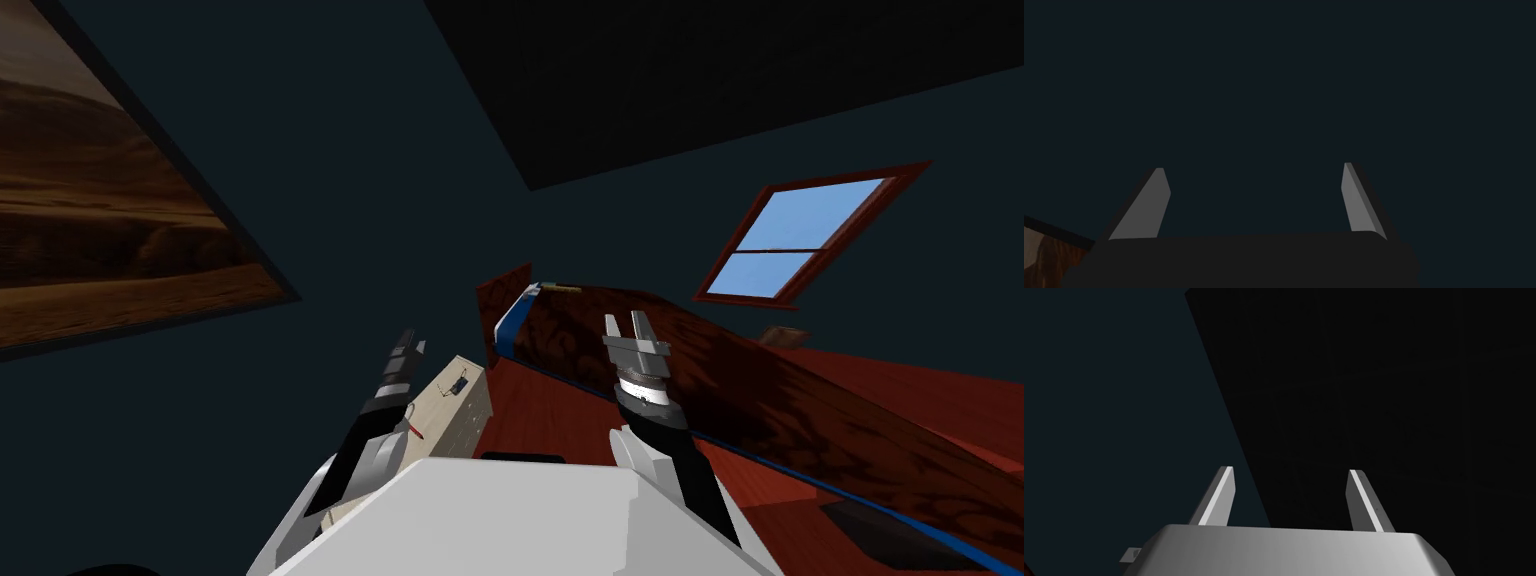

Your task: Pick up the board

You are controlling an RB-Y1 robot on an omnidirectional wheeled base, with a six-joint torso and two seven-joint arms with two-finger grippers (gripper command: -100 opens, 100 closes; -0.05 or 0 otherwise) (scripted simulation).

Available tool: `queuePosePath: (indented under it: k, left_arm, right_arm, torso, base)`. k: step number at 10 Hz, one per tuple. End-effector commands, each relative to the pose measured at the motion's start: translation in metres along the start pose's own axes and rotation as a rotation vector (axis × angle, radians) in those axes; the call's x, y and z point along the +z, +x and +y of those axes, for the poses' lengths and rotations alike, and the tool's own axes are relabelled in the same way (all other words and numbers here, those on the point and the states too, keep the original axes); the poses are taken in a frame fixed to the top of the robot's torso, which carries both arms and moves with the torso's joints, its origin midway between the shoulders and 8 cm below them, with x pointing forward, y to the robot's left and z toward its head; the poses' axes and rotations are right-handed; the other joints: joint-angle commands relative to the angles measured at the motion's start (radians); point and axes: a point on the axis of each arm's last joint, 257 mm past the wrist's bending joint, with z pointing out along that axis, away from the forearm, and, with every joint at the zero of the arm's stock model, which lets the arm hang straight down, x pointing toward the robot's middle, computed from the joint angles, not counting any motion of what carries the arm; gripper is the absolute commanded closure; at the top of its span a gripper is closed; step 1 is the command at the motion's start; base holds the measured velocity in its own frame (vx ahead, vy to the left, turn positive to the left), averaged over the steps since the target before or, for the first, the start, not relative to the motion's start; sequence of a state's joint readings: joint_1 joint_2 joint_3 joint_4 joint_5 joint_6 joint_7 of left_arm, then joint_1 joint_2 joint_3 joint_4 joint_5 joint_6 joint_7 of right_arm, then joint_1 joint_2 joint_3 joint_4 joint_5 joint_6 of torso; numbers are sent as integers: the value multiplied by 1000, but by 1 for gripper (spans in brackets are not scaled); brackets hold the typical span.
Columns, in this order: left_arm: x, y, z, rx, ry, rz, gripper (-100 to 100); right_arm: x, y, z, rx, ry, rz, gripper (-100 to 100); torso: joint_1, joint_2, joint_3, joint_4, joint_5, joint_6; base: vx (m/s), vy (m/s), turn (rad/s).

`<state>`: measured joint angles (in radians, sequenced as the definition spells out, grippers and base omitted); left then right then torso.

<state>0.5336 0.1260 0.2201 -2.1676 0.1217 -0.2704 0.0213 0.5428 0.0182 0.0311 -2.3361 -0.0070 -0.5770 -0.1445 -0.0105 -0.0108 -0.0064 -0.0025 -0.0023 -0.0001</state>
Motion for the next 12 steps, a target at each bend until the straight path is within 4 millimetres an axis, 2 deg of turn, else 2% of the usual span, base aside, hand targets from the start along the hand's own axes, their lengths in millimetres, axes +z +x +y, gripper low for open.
queuePosePath:
  k: [1, 2, 4, 6, 8, 9, 10, 11, 12]
  left_arm:
    - [-10, -21, 36, 9, -98, -31, -100]
    - [-11, -21, 40, 9, -108, -33, -100]
    - [-24, -50, 85, 12, -233, -81, -100]
    - [-25, -50, 87, 12, -238, -82, -100]
    - [-43, -79, 129, 6, -358, -137, -100]
    - [-44, -80, 133, 5, -372, -139, -100]
    - [-57, -94, 156, -3, -441, -169, -100]
    - [-57, -94, 156, -3, -441, -169, -100]
    - [-70, -107, 176, -12, -503, -199, -100]
  right_arm:
    - [0, 0, 0, 0, 0, 0, 0]
    - [0, 0, 0, 0, 0, 0, 0]
    - [0, 0, 0, 0, 0, 0, 0]
    - [0, 0, 0, 0, 0, 0, 0]
    - [0, 0, 0, 0, 0, 0, 0]
    - [0, 0, 0, 0, 0, 0, 0]
    - [0, 0, 0, 0, 0, 0, 0]
    - [0, 0, 0, 0, 0, 0, 0]
    - [0, 0, 0, 0, 0, 0, 0]
  torso:
    - [0, 0, 0, 0, 0, 0]
    - [1, -1, -1, 0, 0, 0]
    - [6, 3, 2, 1, 1, 0]
    - [5, 2, 1, 0, 1, 0]
    - [8, 6, 3, 1, 2, 0]
    - [6, 2, 1, 1, 1, 0]
    - [6, 2, 1, 0, 1, 0]
    - [6, 3, 2, 1, 1, 0]
    - [6, 4, 2, 1, 1, 0]
  base:
    - [181, -150, 93]
    - [129, -85, 33]
    - [120, -102, 73]
    - [73, -66, 17]
    - [103, -71, 70]
    - [122, -89, 54]
    - [101, -95, 70]
    - [80, -74, 40]
    - [124, -69, 61]
